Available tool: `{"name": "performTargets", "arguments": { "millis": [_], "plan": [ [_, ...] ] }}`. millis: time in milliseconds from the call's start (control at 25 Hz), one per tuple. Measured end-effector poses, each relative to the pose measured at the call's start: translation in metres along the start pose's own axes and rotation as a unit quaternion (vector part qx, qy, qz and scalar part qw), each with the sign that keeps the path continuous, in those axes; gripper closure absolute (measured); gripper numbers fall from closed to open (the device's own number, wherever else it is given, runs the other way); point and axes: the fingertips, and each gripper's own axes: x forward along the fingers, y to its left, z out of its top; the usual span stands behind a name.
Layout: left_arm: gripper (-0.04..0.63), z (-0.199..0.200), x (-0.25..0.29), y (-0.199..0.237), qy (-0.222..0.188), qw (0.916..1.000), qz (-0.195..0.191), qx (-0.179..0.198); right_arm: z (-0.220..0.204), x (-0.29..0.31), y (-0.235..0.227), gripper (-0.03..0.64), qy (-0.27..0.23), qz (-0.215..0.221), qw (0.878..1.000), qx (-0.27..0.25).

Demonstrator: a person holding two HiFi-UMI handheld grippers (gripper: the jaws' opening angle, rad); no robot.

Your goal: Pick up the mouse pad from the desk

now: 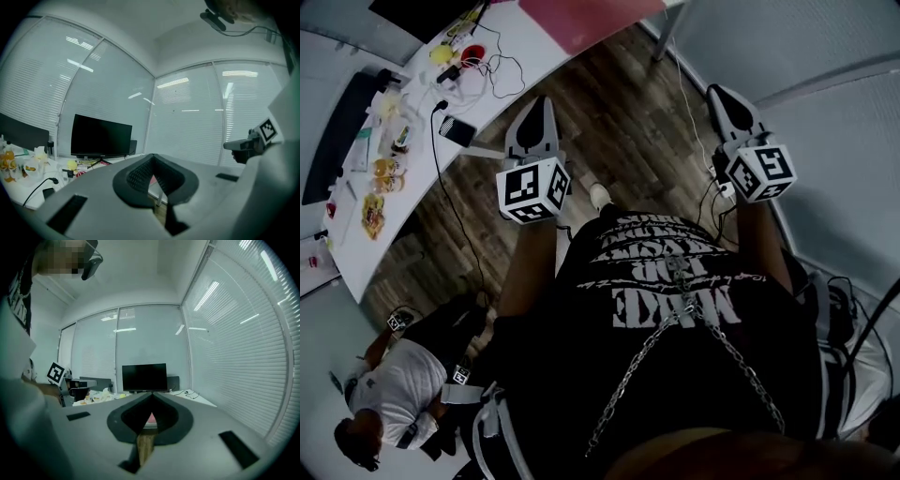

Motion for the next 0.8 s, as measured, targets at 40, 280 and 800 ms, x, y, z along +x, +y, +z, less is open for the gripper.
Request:
{"name": "performTargets", "arguments": {
  "millis": [40,280,800],
  "plan": [
    [0.589,0.002,0.003,0.006,-0.002,1.0,-0.003,-0.001,0.003,0.006,0.002,0.617,-0.002,-0.002,1.0,-0.003],
    [0.589,0.007,0.025,0.032,0.003,0.9997,-0.023,-0.002,0.009,0.031,0.014,0.617,-0.021,-0.004,0.999,0.034],
    [0.589,0.001,0.048,0.039,0.013,0.9992,-0.034,-0.013,0.009,0.053,0.004,0.617,-0.006,-0.011,1.0,0.026]
  ]
}}
